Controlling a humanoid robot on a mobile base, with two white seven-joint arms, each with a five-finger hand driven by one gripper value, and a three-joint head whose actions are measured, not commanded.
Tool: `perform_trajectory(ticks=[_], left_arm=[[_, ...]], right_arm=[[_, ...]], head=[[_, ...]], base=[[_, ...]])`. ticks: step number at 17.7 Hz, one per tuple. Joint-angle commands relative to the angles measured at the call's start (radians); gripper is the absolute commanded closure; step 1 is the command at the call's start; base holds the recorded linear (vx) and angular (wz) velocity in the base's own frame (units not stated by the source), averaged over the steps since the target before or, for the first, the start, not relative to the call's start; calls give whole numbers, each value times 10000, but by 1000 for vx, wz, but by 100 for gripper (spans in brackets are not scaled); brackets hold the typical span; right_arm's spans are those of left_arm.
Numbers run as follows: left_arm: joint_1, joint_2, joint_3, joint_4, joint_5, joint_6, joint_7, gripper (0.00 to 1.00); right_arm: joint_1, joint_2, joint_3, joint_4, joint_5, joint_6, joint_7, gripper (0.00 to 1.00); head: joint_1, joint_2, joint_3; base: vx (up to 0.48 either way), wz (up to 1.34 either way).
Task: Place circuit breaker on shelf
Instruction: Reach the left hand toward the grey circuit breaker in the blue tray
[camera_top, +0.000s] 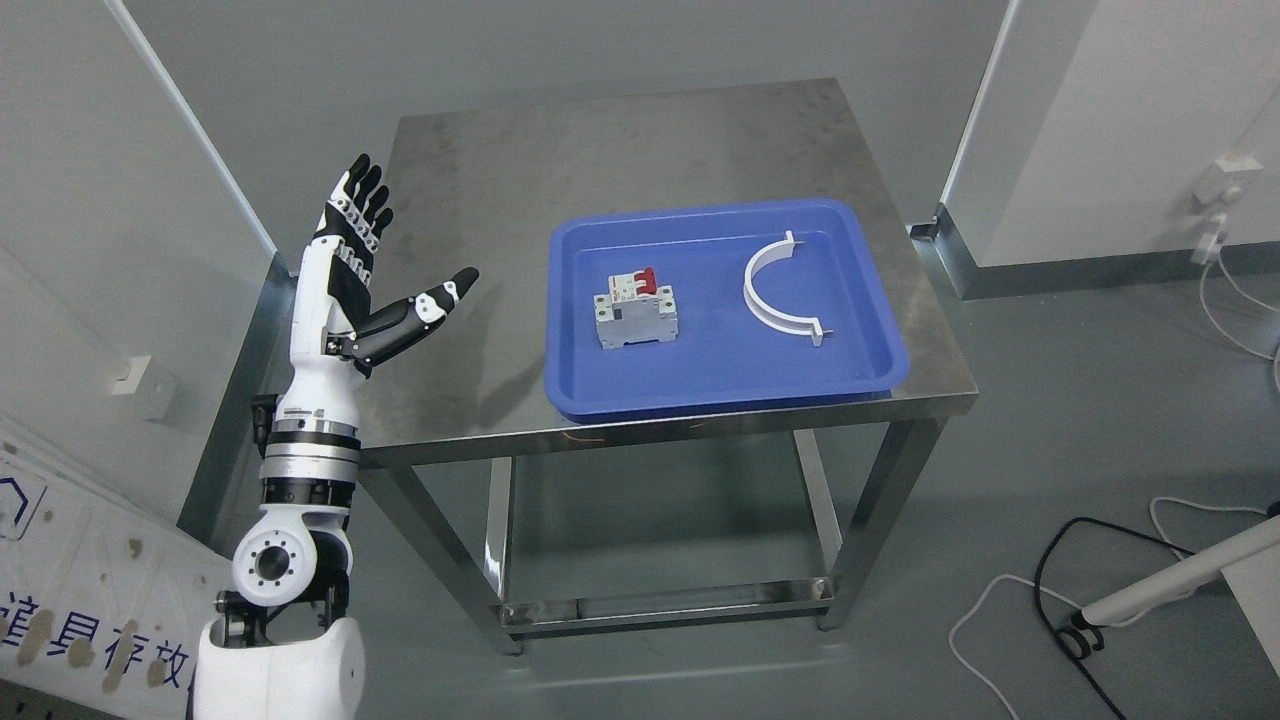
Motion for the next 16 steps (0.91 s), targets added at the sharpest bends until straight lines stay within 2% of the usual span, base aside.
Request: perform_trajectory(ticks=[1, 4, 7, 10, 12, 16], left_arm=[[-71, 175, -83, 52, 292, 83, -750, 0], [-208, 175, -145, 205, 231, 144, -876, 0], [-622, 414, -176, 909, -289, 252, -1794, 0], [-975, 811, -267, 1203, -1758, 252, -3248, 0], [-1509, 950, -771, 1325, -2649, 267, -3881, 0], [-2415, 997, -1417, 2061, -3818, 328, -4006, 1]], right_arm=[[0, -175, 0, 0, 0, 0, -3, 0], [0, -175, 0, 0, 0, 0, -3, 0], [0, -175, 0, 0, 0, 0, -3, 0], [0, -175, 0, 0, 0, 0, -3, 0], [0, -175, 0, 0, 0, 0, -3, 0], [0, -175, 0, 0, 0, 0, -3, 0]], head=[[0, 0, 0], [0, 0, 0], [0, 0, 0], [0, 0, 0], [0, 0, 0], [0, 0, 0]], base=[[0, 0], [0, 0], [0, 0], [0, 0], [0, 0], [0, 0]])
